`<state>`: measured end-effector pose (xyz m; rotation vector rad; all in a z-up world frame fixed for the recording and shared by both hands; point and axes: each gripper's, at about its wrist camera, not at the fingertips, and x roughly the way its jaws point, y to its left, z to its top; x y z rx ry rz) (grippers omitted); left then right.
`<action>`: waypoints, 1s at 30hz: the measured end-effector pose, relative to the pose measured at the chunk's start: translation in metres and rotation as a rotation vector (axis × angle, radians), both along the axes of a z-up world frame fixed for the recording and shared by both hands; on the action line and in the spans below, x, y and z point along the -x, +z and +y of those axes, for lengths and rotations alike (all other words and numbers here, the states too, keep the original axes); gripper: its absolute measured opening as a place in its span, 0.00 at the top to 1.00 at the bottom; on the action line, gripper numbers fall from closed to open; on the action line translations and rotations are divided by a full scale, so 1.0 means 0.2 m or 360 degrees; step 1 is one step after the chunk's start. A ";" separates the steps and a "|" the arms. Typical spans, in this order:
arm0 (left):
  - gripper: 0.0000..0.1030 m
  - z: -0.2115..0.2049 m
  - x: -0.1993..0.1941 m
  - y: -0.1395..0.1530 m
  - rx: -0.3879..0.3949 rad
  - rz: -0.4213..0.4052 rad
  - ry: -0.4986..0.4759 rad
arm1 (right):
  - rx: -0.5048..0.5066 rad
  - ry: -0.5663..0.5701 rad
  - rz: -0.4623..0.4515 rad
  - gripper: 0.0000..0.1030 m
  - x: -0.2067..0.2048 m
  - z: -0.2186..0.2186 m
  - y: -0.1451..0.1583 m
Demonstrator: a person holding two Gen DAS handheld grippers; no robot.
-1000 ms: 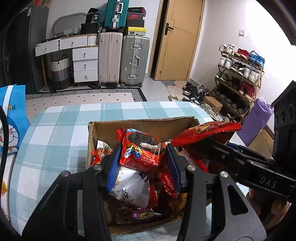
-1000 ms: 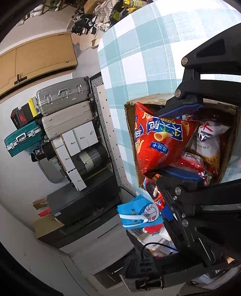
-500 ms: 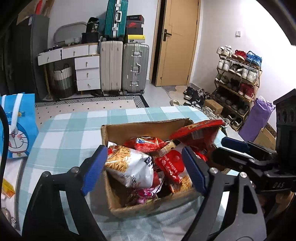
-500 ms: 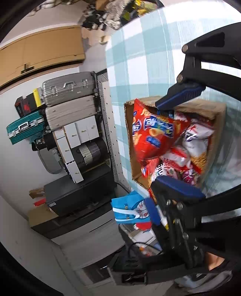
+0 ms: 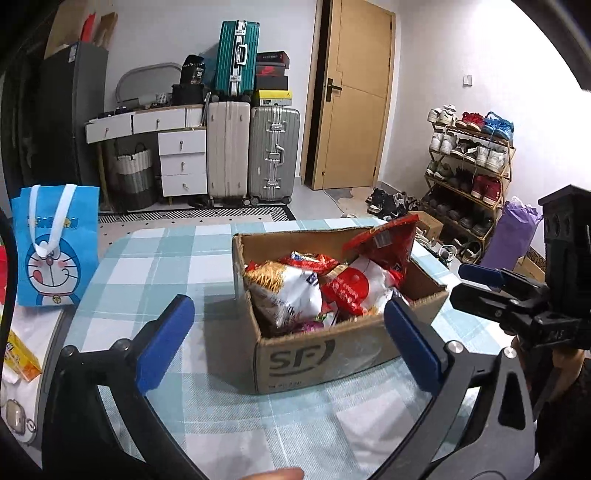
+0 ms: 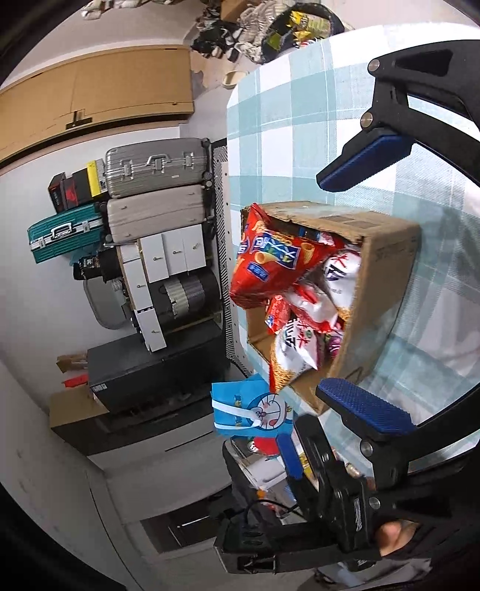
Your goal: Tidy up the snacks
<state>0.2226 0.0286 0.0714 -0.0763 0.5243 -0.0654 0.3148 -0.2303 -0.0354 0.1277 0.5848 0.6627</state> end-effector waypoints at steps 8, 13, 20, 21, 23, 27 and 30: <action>0.00 0.02 0.16 -0.05 0.0043 -0.0030 -0.0001 | 0.0044 0.0000 -0.0070 0.00 0.13 -0.03 -0.06; 0.00 0.02 0.23 -0.11 0.0036 -0.0070 0.0038 | 0.0076 -0.0006 -0.0136 0.00 0.21 -0.03 -0.08; 0.00 -0.02 0.26 -0.17 -0.0020 -0.0082 0.0075 | 0.0118 0.0013 -0.0245 0.00 0.30 -0.02 -0.12; 0.00 -0.02 0.26 -0.18 -0.0025 -0.0082 0.0076 | 0.0123 0.0011 -0.0255 0.00 0.31 -0.02 -0.13; 0.00 -0.03 0.26 -0.20 -0.0042 -0.0082 0.0084 | 0.0121 0.0013 -0.0263 0.00 0.32 -0.02 -0.14; 0.00 -0.05 0.26 -0.22 -0.0058 -0.0087 0.0092 | 0.0114 -0.0005 -0.0267 0.00 0.30 -0.02 -0.15; 0.00 -0.06 0.26 -0.25 -0.0057 -0.0096 0.0102 | 0.0123 -0.0005 -0.0267 0.00 0.30 -0.02 -0.16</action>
